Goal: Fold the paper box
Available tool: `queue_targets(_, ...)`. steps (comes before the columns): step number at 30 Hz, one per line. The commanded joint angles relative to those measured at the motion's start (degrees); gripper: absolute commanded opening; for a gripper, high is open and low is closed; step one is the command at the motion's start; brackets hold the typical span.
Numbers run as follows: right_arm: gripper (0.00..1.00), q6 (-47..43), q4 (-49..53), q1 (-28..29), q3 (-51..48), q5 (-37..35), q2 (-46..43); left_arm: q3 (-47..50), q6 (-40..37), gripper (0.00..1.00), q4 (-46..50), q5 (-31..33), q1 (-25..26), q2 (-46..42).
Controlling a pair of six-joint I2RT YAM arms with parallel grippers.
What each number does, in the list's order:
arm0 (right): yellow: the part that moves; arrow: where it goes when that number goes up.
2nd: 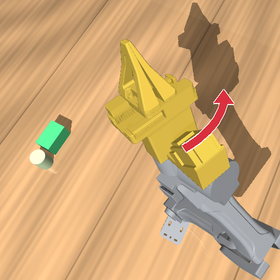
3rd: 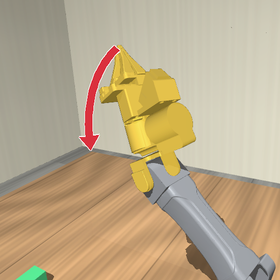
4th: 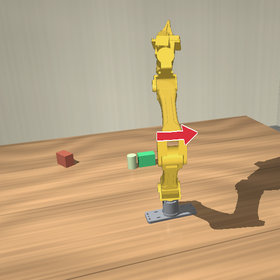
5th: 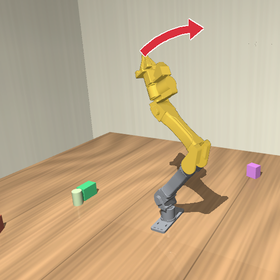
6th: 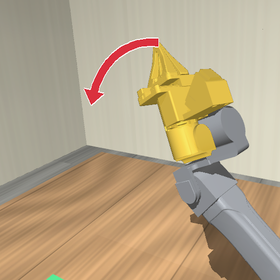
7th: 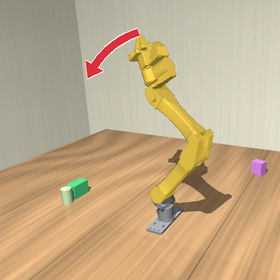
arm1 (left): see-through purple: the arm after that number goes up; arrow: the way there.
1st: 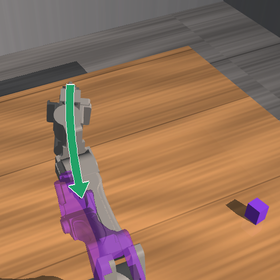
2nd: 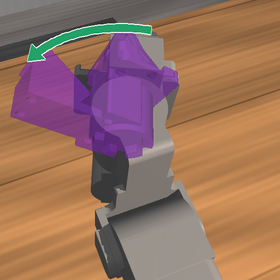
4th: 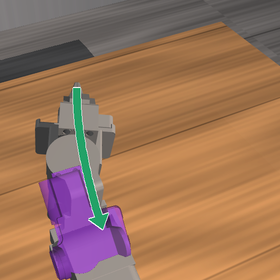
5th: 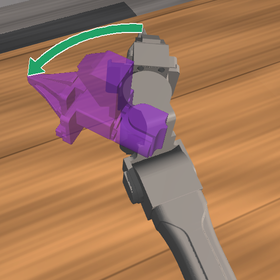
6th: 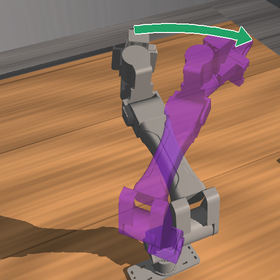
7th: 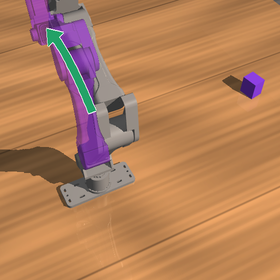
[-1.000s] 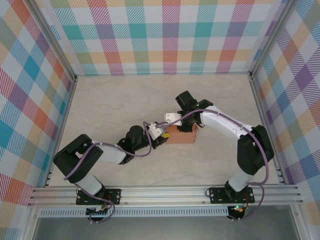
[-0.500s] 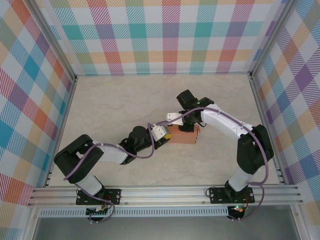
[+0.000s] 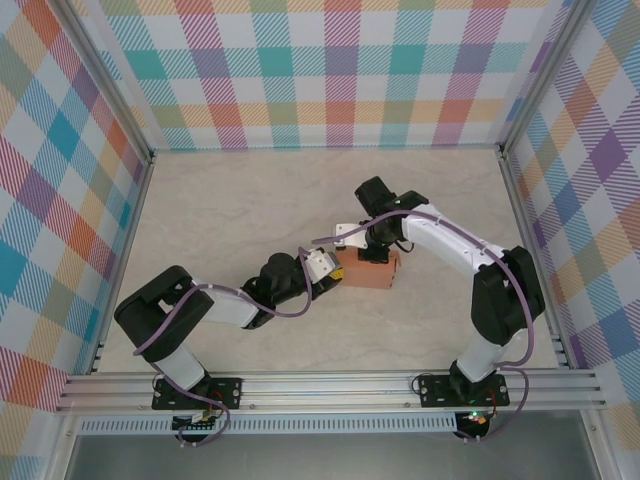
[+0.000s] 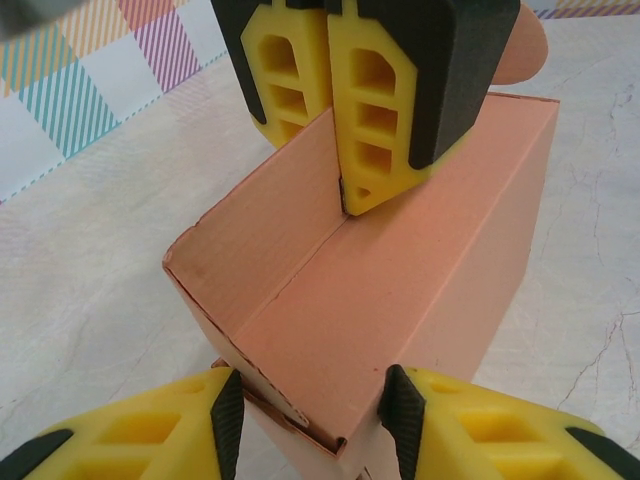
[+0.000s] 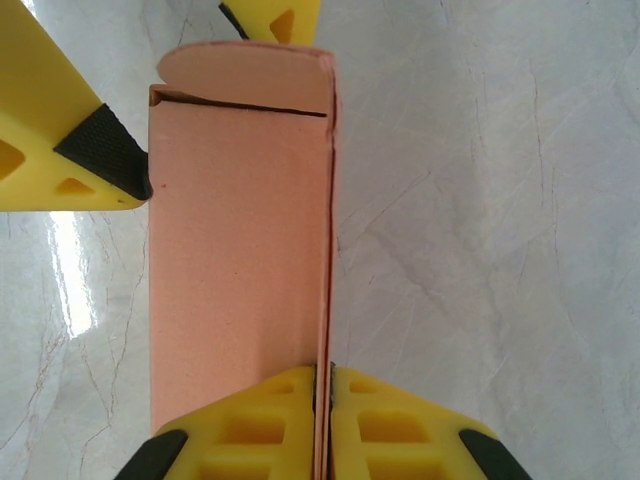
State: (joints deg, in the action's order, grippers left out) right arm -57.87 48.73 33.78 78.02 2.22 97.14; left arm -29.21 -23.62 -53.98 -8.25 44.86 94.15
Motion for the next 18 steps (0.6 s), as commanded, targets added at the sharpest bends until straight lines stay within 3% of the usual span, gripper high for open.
queue_targets(1,0.1,-0.9,2.6,0.7,-0.1,4.4,0.0,-0.8,-0.3,0.43,1.8,2.6,0.3,1.4)
queue_targets(18,0.1,-4.3,-10.1,1.4,-10.0,-2.7,-4.1,0.2,0.6,0.4,-0.2,0.7,-1.0,2.3)
